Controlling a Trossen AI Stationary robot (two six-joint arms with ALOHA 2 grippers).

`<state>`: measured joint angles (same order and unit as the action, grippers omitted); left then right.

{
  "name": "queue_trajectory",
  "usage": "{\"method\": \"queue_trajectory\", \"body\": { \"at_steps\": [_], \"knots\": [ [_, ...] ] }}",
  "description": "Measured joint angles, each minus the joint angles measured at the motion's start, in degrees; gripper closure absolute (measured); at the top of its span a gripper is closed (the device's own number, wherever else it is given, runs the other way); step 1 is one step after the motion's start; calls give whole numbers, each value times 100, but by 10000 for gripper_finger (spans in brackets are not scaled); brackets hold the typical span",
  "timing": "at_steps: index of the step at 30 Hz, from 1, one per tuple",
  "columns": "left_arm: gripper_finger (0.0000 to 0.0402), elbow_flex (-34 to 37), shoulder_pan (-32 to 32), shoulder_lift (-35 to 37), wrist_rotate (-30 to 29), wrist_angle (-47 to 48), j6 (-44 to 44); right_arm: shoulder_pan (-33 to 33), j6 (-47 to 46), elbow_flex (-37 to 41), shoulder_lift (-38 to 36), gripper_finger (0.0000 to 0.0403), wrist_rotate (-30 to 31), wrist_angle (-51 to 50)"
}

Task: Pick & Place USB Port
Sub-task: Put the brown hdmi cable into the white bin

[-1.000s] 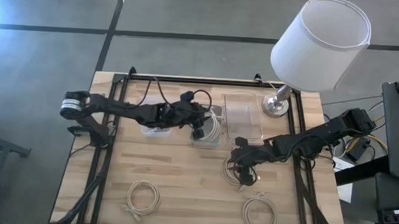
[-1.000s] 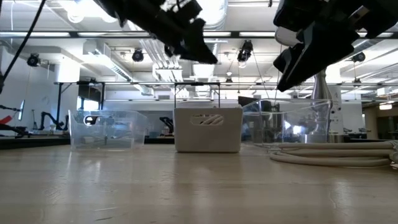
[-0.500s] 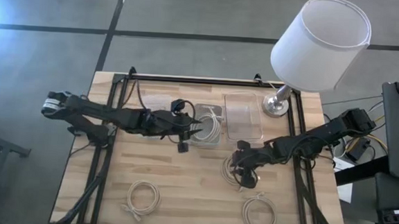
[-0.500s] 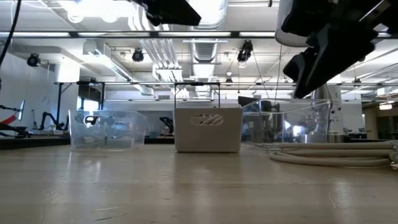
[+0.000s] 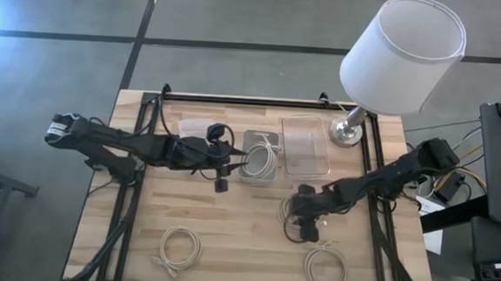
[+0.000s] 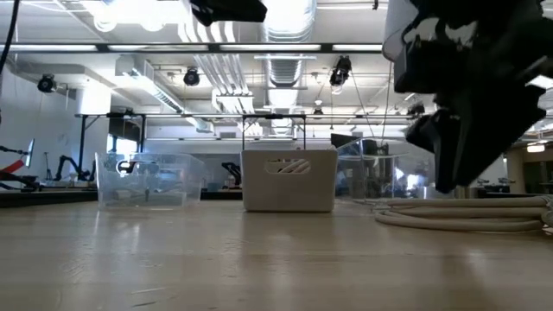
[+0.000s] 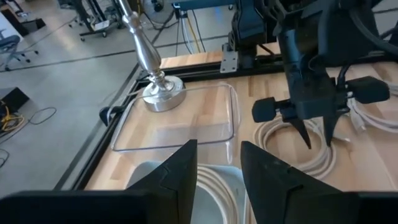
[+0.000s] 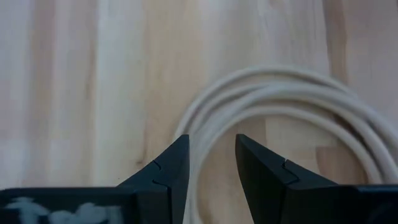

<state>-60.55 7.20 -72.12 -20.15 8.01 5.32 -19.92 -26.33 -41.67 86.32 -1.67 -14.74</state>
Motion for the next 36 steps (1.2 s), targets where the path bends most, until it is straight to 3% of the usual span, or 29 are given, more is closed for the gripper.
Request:
{"method": "queue_trajectory", "body": {
  "at_steps": [12,20,30,36],
  "knots": [
    [275,20,0,-11,-3,156,0,2,-785,-37,505,280,-308,12],
    [275,26,0,-11,-3,164,-4,-15,-904,-138,289,280,-439,31],
    [275,78,4,-12,-3,200,-83,-132,-990,-214,1025,280,-435,16],
    [275,90,4,-15,-3,201,-85,-188,-752,-289,1022,293,-379,-17]
  ]
}}
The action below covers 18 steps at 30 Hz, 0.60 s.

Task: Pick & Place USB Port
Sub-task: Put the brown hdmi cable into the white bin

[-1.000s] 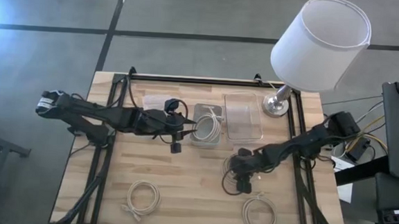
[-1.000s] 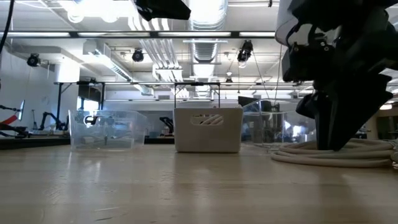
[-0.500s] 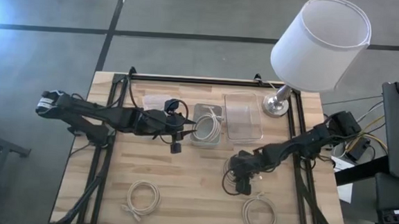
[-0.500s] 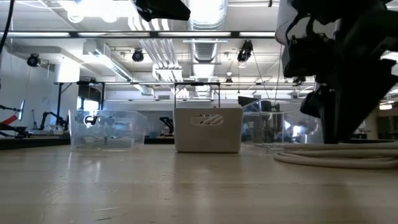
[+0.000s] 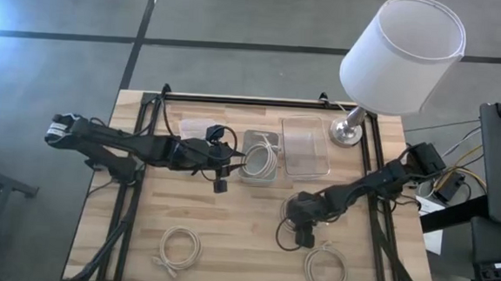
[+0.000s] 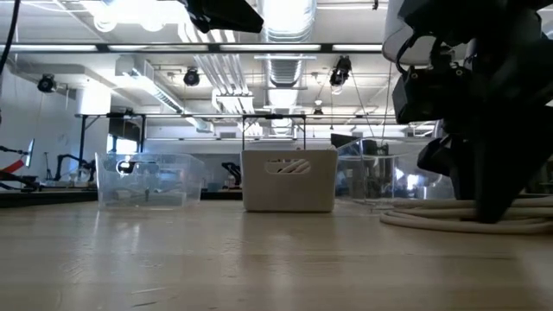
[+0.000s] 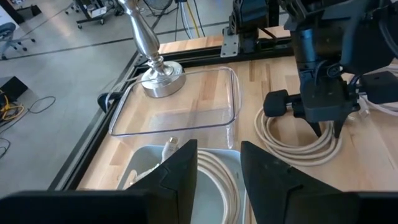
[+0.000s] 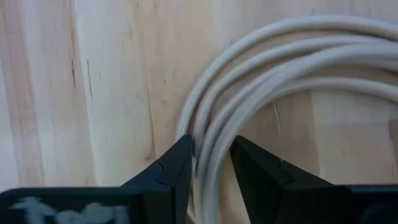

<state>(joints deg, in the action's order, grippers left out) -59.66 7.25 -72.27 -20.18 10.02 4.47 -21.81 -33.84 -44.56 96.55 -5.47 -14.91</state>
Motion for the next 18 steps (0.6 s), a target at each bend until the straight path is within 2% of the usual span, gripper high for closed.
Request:
{"method": "queue_trajectory", "body": {
  "at_steps": [8,18],
  "knots": [
    [275,0,0,0,0,2,0,-159,109,9,-214,374,237,-16],
    [275,0,0,0,0,9,1,-312,208,-461,-702,367,49,54]
  ]
}}
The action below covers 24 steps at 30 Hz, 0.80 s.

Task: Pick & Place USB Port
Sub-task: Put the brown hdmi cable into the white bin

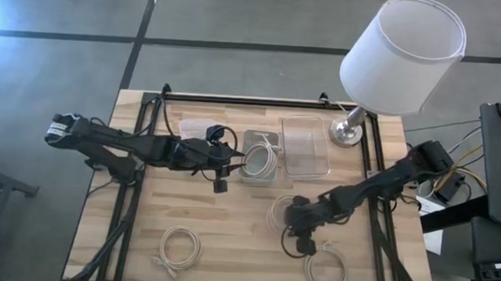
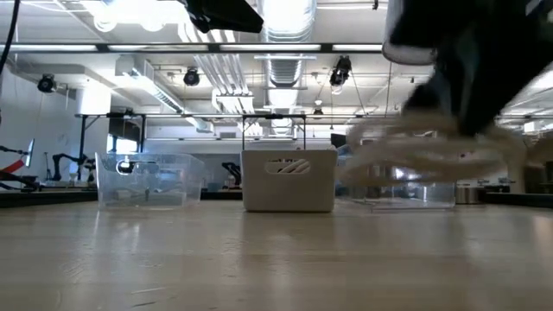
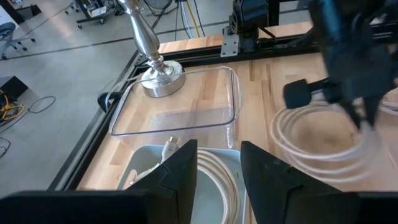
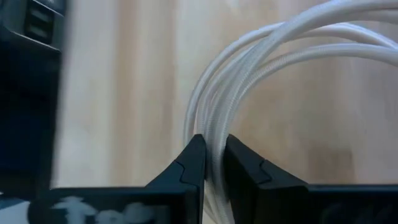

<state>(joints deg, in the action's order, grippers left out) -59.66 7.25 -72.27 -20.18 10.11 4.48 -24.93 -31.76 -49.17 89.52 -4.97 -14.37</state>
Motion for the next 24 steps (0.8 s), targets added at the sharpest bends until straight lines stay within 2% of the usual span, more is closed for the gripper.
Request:
{"method": "queue_trajectory", "body": {
  "at_steps": [8,12,14,17,19,24],
  "knots": [
    [275,0,56,56,0,1,-60,9,680,-917,35,366,66,-61],
    [275,0,115,172,0,4,-60,15,1094,-1515,43,365,151,-666],
    [275,0,139,240,0,28,-62,13,1419,-1894,43,365,631,-1364],
    [275,0,162,373,0,20,-43,84,1870,-2434,58,365,1785,-2343],
    [275,0,166,452,0,14,-31,232,2166,-2675,58,365,2261,-2648],
    [275,0,166,639,-1,14,-27,905,2342,-2897,65,365,2400,-2619]
  ]
}}
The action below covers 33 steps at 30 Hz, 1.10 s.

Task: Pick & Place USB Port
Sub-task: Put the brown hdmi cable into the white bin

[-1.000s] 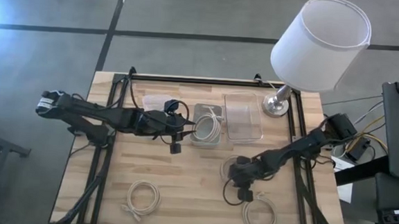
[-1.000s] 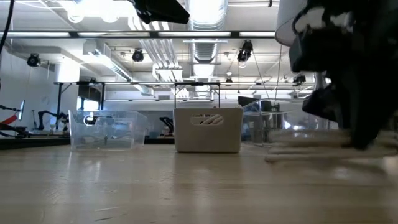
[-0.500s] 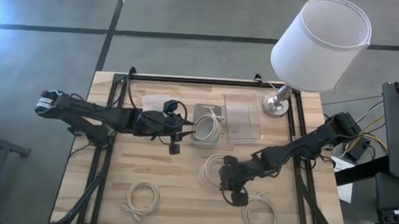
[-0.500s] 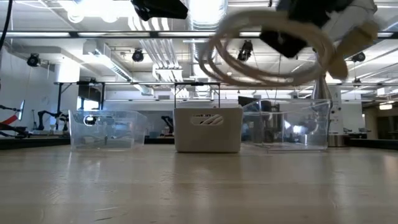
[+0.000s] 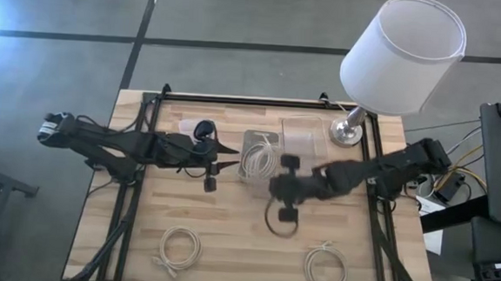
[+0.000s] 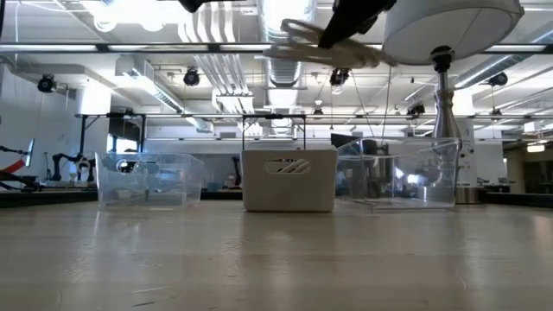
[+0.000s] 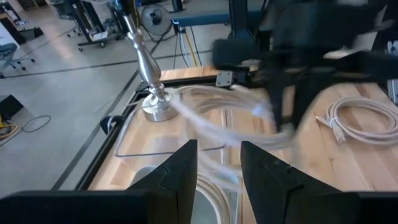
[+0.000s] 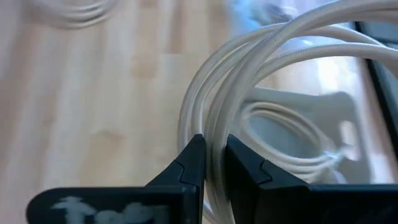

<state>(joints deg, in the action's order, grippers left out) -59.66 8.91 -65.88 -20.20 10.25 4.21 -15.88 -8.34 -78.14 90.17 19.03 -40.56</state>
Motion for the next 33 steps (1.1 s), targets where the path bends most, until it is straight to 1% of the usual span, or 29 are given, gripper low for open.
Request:
{"method": "queue_trajectory", "body": {
  "at_steps": [3,4,8,9,11,17,20,23,27,33],
  "knots": [
    [275,0,0,53,1,3,0,496,-127,36,0,365,-23,59],
    [275,0,0,58,0,7,-3,676,-162,65,0,365,-137,44],
    [275,0,0,58,0,24,-4,1312,-155,208,4,365,-1182,85],
    [275,0,-2,58,1,33,-4,1415,-170,255,4,365,-1308,127],
    [275,0,-2,58,1,55,-5,1554,-160,336,7,365,-1333,233],
    [275,0,-2,58,-1,93,-9,1674,-52,411,114,365,-1338,376],
    [275,0,-2,58,-1,91,-9,1655,-17,378,399,365,-1396,391],
    [275,0,-2,58,-1,102,-16,1652,182,283,758,365,-1611,290],
    [275,0,-2,58,-1,143,-22,1667,237,-106,1078,365,-1759,41],
    [275,0,-1,58,7,263,-20,1729,440,-817,1708,365,-1756,-878]
  ]
}}
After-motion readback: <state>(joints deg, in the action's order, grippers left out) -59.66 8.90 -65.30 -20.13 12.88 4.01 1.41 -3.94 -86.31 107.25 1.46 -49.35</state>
